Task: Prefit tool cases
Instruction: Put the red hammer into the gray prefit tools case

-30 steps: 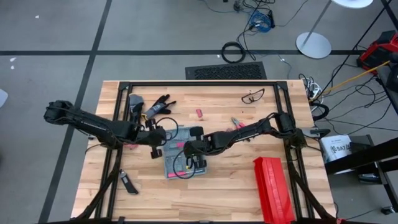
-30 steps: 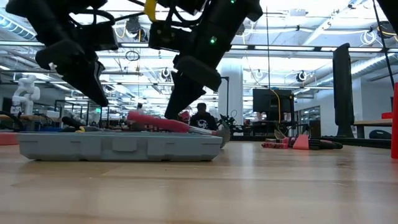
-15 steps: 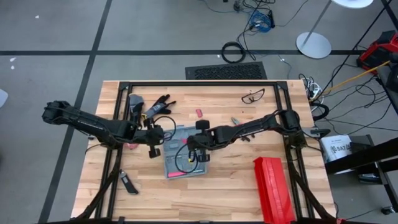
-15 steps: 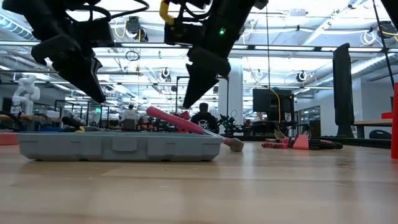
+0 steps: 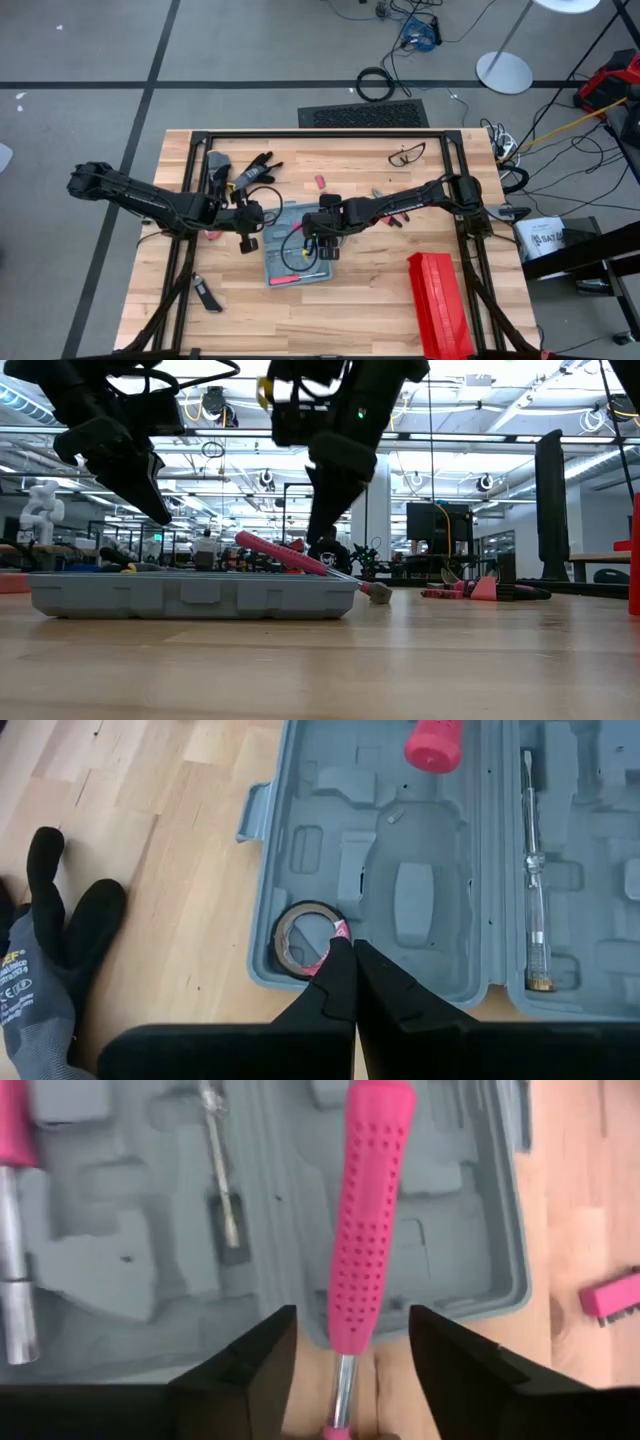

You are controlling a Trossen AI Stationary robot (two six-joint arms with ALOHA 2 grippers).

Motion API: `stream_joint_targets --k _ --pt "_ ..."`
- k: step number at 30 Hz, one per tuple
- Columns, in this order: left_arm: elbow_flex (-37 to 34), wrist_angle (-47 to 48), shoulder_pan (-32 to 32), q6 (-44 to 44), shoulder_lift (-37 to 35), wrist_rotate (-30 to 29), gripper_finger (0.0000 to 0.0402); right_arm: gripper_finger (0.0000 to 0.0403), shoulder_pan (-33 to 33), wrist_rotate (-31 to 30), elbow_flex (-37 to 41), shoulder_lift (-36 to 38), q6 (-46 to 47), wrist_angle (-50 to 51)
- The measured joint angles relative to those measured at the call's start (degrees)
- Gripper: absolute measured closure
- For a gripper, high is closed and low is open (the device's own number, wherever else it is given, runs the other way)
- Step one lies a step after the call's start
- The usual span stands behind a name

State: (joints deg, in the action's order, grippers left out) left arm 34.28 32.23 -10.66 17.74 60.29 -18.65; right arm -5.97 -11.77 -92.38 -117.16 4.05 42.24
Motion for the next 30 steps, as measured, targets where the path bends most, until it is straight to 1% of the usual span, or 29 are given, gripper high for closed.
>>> stream_joint_targets --k 2,4,6,8,13,18,21,23,25,26,30 --pt "0.0 0.0 0.0 0.0 0.0 -0.1 0.0402 0.0202 0.7 0.2 0.0 -1.0 0.4 0.1" --pt "0.0 0.1 0.0 0.0 0.0 -0.1 0.0402 0.0194 1.3 1.8 0.0 -1.6 1.0 0.0" --pt "0.0 0.0 0.0 0.0 0.0 -0.1 0.0401 0.0188 1.8 3.4 0.0 -2.2 1.3 -1.1" --pt "0.0 0.0 0.0 0.0 0.0 -0.1 0.0402 0.0186 2.0 3.3 0.0 -2.6 1.0 -0.8" --pt "0.0 0.0 0.0 0.0 0.0 -0.1 0.0402 0.0190 2.9 3.4 0.0 -4.0 -0.6 -2.4" --pt "0.0 -0.1 0.0 0.0 0.0 -0.2 0.0402 0.0202 3.4 4.4 0.0 -5.4 -0.9 -3.6" --pt "0.0 -0.2 0.0 0.0 0.0 -0.4 0.0402 0.0227 3.4 4.3 0.0 -5.6 -0.7 -4.1" --pt "0.0 -0.2 0.0 0.0 0.0 -0.5 0.0402 0.0261 3.4 4.5 0.0 -5.6 -0.6 -4.1" --pt "0.0 -0.2 0.0 0.0 0.0 -0.5 0.0402 0.0307 3.4 4.9 0.0 -5.6 -0.7 -3.9" --pt "0.0 -0.2 0.0 0.0 0.0 -0.6 0.0402 0.0323 3.4 4.9 0.0 -5.6 -1.2 -3.7" --pt "0.0 -0.3 0.0 0.0 0.0 -1.0 0.0402 0.0323 3.4 5.9 0.0 -5.3 -1.2 -1.5"
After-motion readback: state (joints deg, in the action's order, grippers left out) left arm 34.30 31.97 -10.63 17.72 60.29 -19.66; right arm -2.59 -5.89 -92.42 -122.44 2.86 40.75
